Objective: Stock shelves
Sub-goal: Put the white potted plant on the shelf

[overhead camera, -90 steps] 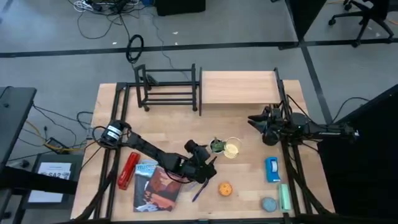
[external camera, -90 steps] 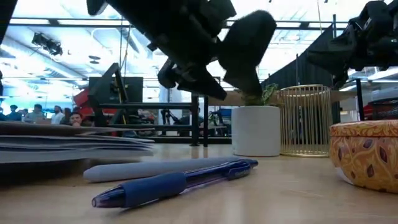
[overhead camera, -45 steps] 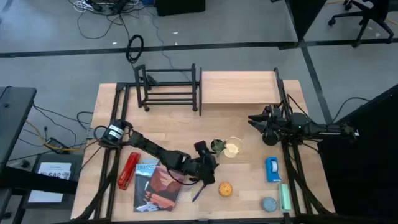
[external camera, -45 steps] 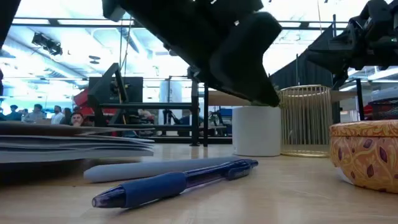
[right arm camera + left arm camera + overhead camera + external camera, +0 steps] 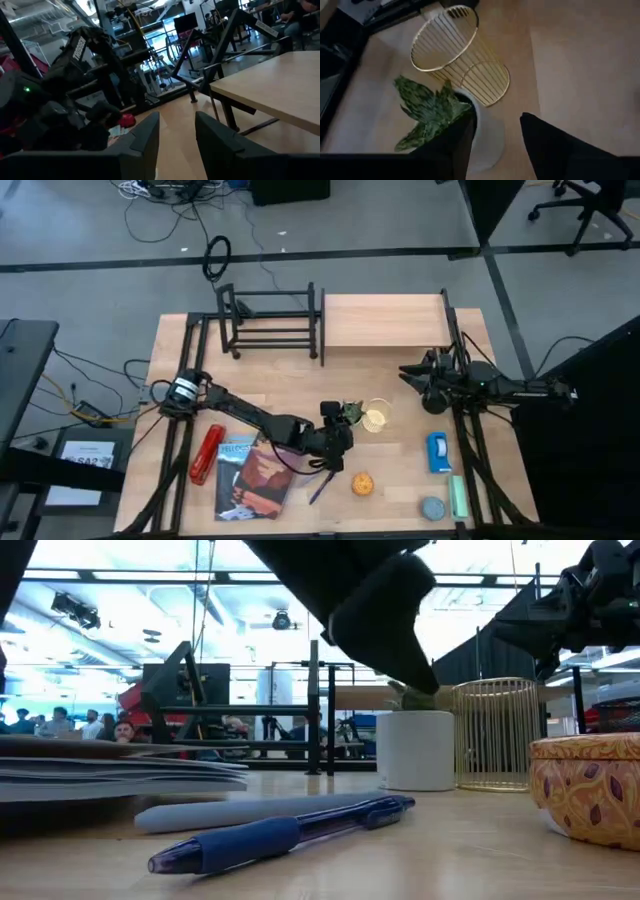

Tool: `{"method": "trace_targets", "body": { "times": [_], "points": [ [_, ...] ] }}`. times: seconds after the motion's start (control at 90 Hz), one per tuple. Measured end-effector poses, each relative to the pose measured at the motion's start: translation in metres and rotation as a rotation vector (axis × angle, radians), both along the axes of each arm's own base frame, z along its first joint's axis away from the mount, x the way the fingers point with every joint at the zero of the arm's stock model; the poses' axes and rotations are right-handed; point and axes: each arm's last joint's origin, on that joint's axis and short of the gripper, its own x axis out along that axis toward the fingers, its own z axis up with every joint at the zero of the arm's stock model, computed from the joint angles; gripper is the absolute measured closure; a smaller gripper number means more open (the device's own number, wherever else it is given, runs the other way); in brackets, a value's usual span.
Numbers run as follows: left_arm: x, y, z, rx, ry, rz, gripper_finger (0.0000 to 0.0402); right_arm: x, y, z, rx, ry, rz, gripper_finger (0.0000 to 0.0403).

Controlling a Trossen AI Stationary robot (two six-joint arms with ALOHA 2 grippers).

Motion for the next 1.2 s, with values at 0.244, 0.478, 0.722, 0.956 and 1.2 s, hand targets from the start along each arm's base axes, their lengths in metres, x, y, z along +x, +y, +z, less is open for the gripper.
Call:
{"method": "trace_targets", "body": {
  "times": [0.244, 0.478, 0.722, 0.956, 1.2],
  "points": [
    [0.003, 0.019, -0.003, -0.017, 0.054, -0.002, 0.0239, 0.000, 0.000, 0.000, 0.000, 0.000, 0.000, 0.0305],
    [0.004, 0.024, -0.005, -0.060, 0.101, -0.084, 0.0285, 0.000, 0.000, 0.000, 0.000, 0.000, 0.000, 0.0305],
    [0.005, 0.031, -0.010, -0.053, 0.130, -0.067, 0.0341, 0.000, 0.000, 0.000, 0.000, 0.000, 0.000, 0.0305],
    [0.005, 0.031, -0.011, -0.038, 0.138, -0.083, 0.0338, 0.000, 0.000, 0.000, 0.000, -0.001, 0.000, 0.0305],
    [0.004, 0.031, -0.013, -0.051, 0.153, -0.089, 0.0273, 0.000, 0.000, 0.000, 0.000, -0.004, 0.000, 0.0305]
  ]
}}
